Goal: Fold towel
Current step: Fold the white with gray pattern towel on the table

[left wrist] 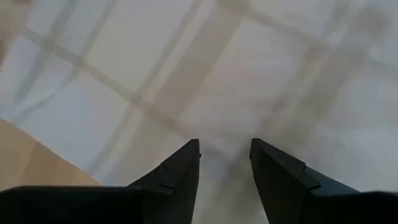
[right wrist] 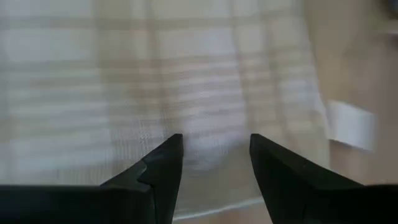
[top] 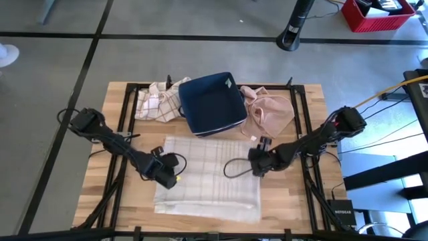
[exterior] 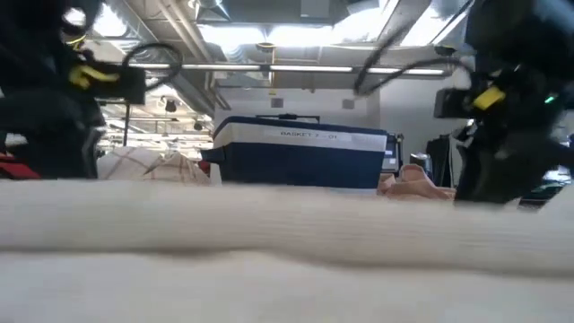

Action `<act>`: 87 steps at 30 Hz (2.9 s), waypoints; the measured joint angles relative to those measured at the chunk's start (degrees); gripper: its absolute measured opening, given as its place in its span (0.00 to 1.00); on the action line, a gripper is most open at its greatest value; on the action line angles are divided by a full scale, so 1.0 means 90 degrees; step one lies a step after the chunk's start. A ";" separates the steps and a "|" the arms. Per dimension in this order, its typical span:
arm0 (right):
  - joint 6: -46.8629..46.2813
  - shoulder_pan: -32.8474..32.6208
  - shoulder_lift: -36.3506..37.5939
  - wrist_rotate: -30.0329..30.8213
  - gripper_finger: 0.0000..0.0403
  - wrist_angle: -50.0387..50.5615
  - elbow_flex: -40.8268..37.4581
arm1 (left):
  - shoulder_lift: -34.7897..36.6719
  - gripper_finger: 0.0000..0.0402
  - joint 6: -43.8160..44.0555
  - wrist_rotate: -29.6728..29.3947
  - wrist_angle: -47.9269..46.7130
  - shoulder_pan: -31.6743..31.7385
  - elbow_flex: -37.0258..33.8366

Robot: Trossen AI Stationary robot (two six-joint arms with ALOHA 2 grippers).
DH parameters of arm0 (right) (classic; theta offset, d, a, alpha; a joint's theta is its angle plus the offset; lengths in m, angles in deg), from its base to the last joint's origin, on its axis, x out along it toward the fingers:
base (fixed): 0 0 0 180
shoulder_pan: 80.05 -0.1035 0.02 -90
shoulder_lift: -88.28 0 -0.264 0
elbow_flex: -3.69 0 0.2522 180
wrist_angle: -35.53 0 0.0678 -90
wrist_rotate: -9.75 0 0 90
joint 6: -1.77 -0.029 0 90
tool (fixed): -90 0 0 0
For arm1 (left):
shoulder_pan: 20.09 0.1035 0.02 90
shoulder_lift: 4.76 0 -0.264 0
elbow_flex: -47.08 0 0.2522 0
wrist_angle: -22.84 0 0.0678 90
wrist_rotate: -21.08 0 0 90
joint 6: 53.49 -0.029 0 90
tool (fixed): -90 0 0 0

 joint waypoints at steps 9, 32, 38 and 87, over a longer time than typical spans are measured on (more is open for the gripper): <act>0.0628 0.0832 0.0249 -0.0162 0.47 0.0907 0.0453 | 0.0237 0.34 -0.0379 -0.0591 -0.0600 0.0566 0.0314; -0.1689 -0.3017 -0.0702 -0.0978 0.47 -0.0193 0.1431 | -0.0347 0.34 -0.0323 0.0315 0.0759 -0.1891 0.1160; -0.1720 -0.3001 -0.0893 -0.0872 0.47 -0.0488 0.1434 | -0.0375 0.34 -0.0230 0.0639 0.0377 -0.1899 0.1160; -0.1880 -0.3008 -0.1213 -0.0525 0.04 0.1630 0.2633 | -0.0295 0.01 0.0187 0.0638 -0.0694 -0.2047 0.1351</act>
